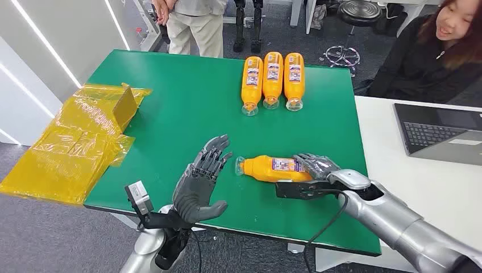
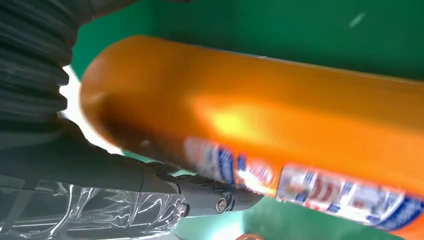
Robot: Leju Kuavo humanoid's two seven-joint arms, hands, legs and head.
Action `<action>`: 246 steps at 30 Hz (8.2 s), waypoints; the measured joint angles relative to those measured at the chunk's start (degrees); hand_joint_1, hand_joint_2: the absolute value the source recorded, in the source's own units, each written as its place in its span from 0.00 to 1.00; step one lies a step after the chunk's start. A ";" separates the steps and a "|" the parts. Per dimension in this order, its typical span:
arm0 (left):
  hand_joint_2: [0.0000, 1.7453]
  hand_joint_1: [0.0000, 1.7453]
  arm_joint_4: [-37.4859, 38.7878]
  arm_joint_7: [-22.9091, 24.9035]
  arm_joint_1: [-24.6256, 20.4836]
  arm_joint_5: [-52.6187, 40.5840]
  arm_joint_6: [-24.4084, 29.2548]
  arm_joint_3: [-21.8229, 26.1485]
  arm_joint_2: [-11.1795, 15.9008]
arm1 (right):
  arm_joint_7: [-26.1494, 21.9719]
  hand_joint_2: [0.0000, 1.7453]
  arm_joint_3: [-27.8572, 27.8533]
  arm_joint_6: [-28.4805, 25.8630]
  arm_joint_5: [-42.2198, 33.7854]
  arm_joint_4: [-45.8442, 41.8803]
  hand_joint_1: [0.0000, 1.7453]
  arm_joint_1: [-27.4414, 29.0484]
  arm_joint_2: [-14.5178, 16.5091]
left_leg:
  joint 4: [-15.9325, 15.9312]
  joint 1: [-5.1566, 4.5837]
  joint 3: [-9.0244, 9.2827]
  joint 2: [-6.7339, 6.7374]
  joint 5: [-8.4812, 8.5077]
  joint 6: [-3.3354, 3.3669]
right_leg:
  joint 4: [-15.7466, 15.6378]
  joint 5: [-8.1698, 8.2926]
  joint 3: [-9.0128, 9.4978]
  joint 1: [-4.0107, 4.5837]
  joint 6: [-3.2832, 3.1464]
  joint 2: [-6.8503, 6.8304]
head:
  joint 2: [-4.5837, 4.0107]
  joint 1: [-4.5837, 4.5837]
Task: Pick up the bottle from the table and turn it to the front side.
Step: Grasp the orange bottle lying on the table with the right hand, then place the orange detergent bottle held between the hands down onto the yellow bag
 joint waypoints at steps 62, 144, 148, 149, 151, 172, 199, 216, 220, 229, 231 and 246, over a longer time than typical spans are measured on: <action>1.00 0.00 -1.25 0.66 3.65 1.22 4.78 0.78 0.89 | 0.45 1.00 -35.41 -33.71 25.05 -50.82 1.00 38.29 -13.97 | -0.08 0.01 -0.06 -0.31 -0.08 0.02 | -0.06 -0.18 0.06 0.02 0.07 -0.35 | 0.00 -0.02; 1.00 1.00 -6.66 4.58 -2.39 -29.72 26.86 -3.24 6.56 | -20.68 1.00 -17.72 -49.46 -3.45 -36.02 0.00 43.10 19.31 | -0.09 0.02 0.03 -0.18 0.04 -0.12 | 0.00 -0.15 0.05 0.01 0.03 -0.26 | 0.00 -0.01; 1.00 1.00 1.37 6.35 -8.74 -44.00 33.09 -2.75 8.48 | -20.76 1.00 -17.99 -49.79 -4.45 -35.45 0.00 43.12 19.72 | -0.09 0.03 0.03 -0.19 0.14 -0.14 | 0.02 -0.06 0.05 0.01 -0.07 -0.27 | 0.00 -0.01; 1.00 1.00 4.23 6.64 -10.70 -46.81 34.45 -2.76 8.83 | -20.90 1.00 -18.08 -49.81 -4.86 -35.22 0.00 43.10 19.84 | -0.09 0.03 0.03 -0.19 0.16 -0.14 | 0.02 -0.04 0.05 0.02 -0.08 -0.26 | 0.00 -0.01; 1.00 1.00 10.67 7.16 -14.80 -52.15 36.88 -2.85 9.26 | -21.47 1.00 -18.25 -49.90 -5.87 -34.57 0.00 43.01 20.11 | -0.09 0.03 0.03 -0.18 0.20 -0.15 | 0.03 -0.02 0.05 0.02 -0.10 -0.26 | 0.00 0.00; 1.00 0.93 57.07 29.05 -40.31 -81.26 33.72 -14.24 12.45 | -24.48 1.00 -20.22 -49.17 -14.05 -28.58 0.00 45.10 21.19 | -0.10 0.04 -0.01 0.06 0.25 -0.21 | 0.05 0.08 -0.14 0.02 -0.17 0.05 | 0.00 0.00; 1.00 0.00 61.68 37.74 -37.17 -81.44 33.44 -14.33 25.41 | -16.00 1.00 -19.46 -44.63 -12.52 -28.31 0.00 48.52 18.59 | -0.12 0.05 0.00 0.14 0.26 -0.25 | 0.10 0.09 -0.16 0.03 -0.25 0.11 | 0.00 0.01; 1.00 0.00 32.77 15.12 -24.57 -68.75 48.95 2.59 17.76 | -15.68 1.00 -23.02 -46.89 -8.13 -31.51 0.00 51.53 18.75 | -0.10 -0.08 0.00 0.39 0.10 -0.20 | 0.02 0.10 -0.22 -0.06 -0.23 0.36 | 0.00 0.03; 0.75 0.00 12.77 11.14 -14.48 -64.53 44.92 4.63 15.54 | -16.42 1.00 -24.38 -49.52 -8.46 -32.28 0.00 52.84 18.74 | -0.10 -0.07 0.01 0.49 -0.02 -0.18 | -0.01 0.03 -0.26 -0.06 -0.18 0.47 | 0.00 0.03; 0.00 0.00 -15.74 -2.24 2.70 -35.29 25.91 3.92 12.86 | -17.49 1.00 -28.14 -51.82 -8.40 -36.04 0.00 56.74 18.52 | -0.11 -0.02 0.00 0.45 -0.10 -0.18 | 0.00 -0.07 -0.24 -0.03 -0.13 0.42 | 0.00 0.01; 0.00 0.00 -19.18 -4.61 5.42 -26.66 20.51 3.91 11.68 | -17.36 1.00 -29.44 -51.76 -7.03 -37.73 0.00 58.00 18.51 | -0.12 -0.02 -0.01 0.41 -0.11 -0.16 | 0.00 -0.07 -0.22 -0.02 -0.13 0.37 | 0.00 0.02; 0.00 0.00 -19.51 -1.80 11.40 -7.41 5.50 5.42 2.51 | -19.12 1.00 -39.62 -44.95 -0.53 -59.35 0.00 66.64 15.97 | -0.10 -0.03 -0.01 0.28 -0.13 -0.10 | -0.02 -0.07 -0.14 -0.03 -0.09 0.21 | 0.00 0.01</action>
